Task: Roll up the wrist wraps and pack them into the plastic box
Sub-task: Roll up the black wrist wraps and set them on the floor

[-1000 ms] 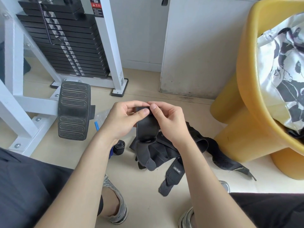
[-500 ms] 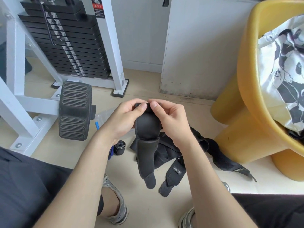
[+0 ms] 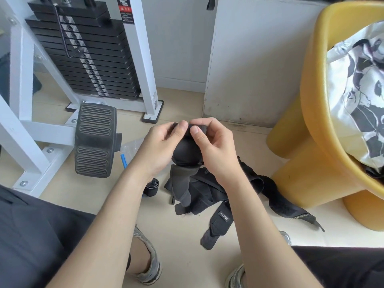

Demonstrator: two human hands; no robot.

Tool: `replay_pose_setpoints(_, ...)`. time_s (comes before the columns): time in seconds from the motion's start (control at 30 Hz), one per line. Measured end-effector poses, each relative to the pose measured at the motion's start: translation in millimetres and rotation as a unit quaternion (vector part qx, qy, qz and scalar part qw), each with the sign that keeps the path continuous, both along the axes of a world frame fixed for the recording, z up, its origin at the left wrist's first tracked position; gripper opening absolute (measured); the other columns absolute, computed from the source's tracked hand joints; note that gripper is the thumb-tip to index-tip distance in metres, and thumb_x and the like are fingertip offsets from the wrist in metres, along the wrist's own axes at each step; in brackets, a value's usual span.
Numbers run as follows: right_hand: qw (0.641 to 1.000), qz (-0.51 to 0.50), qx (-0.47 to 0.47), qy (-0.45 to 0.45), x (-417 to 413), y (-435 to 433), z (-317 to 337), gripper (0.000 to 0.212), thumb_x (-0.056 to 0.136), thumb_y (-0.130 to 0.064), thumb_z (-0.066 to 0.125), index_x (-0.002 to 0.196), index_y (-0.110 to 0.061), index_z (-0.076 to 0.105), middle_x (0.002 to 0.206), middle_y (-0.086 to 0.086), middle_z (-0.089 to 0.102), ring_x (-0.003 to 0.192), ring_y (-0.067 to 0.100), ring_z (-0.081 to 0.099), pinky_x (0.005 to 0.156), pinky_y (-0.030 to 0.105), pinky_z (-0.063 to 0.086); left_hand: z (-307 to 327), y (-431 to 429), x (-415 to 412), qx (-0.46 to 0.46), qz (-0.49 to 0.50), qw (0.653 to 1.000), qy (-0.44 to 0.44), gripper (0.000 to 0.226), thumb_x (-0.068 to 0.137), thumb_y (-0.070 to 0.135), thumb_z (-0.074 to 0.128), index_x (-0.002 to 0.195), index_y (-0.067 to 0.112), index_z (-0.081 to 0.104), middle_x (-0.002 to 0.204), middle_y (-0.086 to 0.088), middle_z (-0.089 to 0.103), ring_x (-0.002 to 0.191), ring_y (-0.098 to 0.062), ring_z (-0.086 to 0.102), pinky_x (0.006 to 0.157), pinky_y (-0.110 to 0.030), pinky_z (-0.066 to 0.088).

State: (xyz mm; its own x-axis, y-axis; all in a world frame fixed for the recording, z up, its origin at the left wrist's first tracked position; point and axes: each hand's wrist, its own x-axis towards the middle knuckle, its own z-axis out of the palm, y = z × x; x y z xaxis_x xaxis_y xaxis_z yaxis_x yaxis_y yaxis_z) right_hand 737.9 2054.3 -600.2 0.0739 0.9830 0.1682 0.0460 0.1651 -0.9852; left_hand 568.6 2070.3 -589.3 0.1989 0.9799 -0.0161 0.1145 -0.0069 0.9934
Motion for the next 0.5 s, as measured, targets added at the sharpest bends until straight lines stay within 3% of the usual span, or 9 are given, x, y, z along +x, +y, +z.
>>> replay_pose_setpoints(0.07,1.0,0.01,-0.008,0.007,0.7,-1.2,3.9,0.013,0.102,-0.022,0.07,0.111,-0.013,0.073,0.102,0.018,0.076,0.093,0.018,0.069,0.087,0.043,0.057,0.7,1.1,-3.1,0.004,-0.012,1.0,0.007,0.036,0.108,0.047,0.06,0.116,0.017,0.079,0.11,-0.013,0.081,0.108,-0.023,0.075,0.104,-0.064,0.057)
replay_pose_setpoints(0.2,0.996,0.016,-0.079,-0.036,-2.3,-1.8,7.8,0.048,0.106,-0.053,0.055,0.108,-0.005,0.06,0.093,-0.002,0.064,0.086,0.009,0.057,0.084,0.043,0.054,2.0,2.4,-5.7,0.017,-0.04,0.999,-0.005,0.023,0.112,0.025,0.059,0.127,0.018,0.076,0.12,-0.007,0.081,0.114,-0.022,0.076,0.097,-0.042,0.059)
replay_pose_setpoints(0.27,0.993,0.022,-0.077,-0.083,-4.4,-1.1,6.9,0.049,0.111,-0.05,0.049,0.11,-0.002,0.052,0.096,-0.002,0.057,0.087,0.01,0.053,0.086,0.049,0.053,2.4,2.8,-4.5,-0.001,-0.03,1.0,-0.01,0.021,0.112,0.025,0.059,0.125,0.021,0.075,0.12,-0.008,0.08,0.11,-0.018,0.075,0.094,-0.042,0.061)
replay_pose_setpoints(0.4,0.994,0.038,-0.07,-0.081,-4.3,-0.5,5.3,0.026,0.113,-0.037,0.049,0.116,-0.011,0.053,0.104,-0.008,0.063,0.093,-0.001,0.058,0.087,0.024,0.05,1.3,1.4,0.8,-0.026,-0.02,0.999,0.034,0.033,0.113,0.045,0.054,0.118,0.019,0.074,0.112,-0.015,0.077,0.102,-0.027,0.075,0.092,-0.054,0.066)
replay_pose_setpoints(0.5,0.994,0.05,-0.078,-0.065,-5.4,-2.8,6.7,0.026,0.106,-0.039,0.048,0.118,-0.017,0.054,0.108,-0.01,0.064,0.095,-0.005,0.058,0.087,0.016,0.046,-0.5,3.4,-2.7,-0.005,-0.017,0.999,0.045,0.025,0.11,0.039,0.059,0.118,0.021,0.074,0.106,-0.01,0.078,0.1,-0.023,0.074,0.094,-0.059,0.063)
